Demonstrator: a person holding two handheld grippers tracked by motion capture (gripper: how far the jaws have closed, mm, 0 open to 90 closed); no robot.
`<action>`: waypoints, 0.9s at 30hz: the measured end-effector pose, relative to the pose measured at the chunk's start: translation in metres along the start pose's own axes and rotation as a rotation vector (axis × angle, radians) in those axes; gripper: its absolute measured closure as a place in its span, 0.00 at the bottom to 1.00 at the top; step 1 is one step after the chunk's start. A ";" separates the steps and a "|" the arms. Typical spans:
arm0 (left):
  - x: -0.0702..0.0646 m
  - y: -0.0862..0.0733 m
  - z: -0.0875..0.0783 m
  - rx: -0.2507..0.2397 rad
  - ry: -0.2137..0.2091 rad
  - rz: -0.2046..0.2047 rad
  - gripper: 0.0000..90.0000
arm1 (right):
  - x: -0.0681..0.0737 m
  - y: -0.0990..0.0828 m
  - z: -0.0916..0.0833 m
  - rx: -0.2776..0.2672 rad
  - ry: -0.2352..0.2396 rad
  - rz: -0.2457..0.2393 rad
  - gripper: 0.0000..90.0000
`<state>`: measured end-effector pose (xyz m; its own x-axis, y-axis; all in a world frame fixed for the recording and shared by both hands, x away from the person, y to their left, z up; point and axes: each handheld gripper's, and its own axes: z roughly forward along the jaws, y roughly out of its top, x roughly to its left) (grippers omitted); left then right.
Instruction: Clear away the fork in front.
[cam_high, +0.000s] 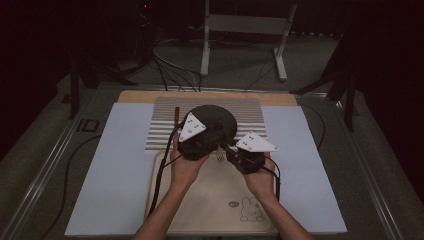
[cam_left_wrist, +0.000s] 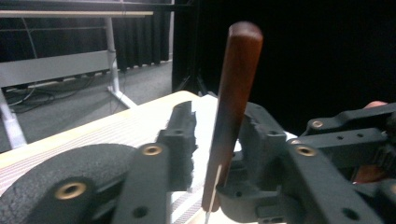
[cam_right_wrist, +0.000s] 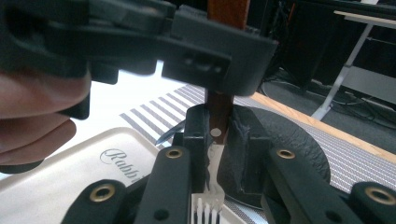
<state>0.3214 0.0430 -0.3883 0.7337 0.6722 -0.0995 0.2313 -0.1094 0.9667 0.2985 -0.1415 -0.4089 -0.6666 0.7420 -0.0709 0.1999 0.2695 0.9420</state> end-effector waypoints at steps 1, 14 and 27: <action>0.000 0.000 0.000 -0.002 -0.001 0.003 0.79 | 0.000 0.000 0.000 0.000 0.001 -0.001 0.87; 0.004 0.003 -0.004 0.017 0.004 -0.002 0.89 | -0.005 0.000 -0.002 -0.006 0.033 0.046 0.52; 0.014 0.007 -0.017 0.003 0.000 -0.027 0.90 | -0.015 -0.007 -0.005 0.066 0.006 0.075 0.16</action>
<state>0.3226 0.0645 -0.3787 0.7269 0.6752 -0.1255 0.2531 -0.0935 0.9629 0.3036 -0.1580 -0.4130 -0.6518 0.7584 0.0013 0.2964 0.2532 0.9209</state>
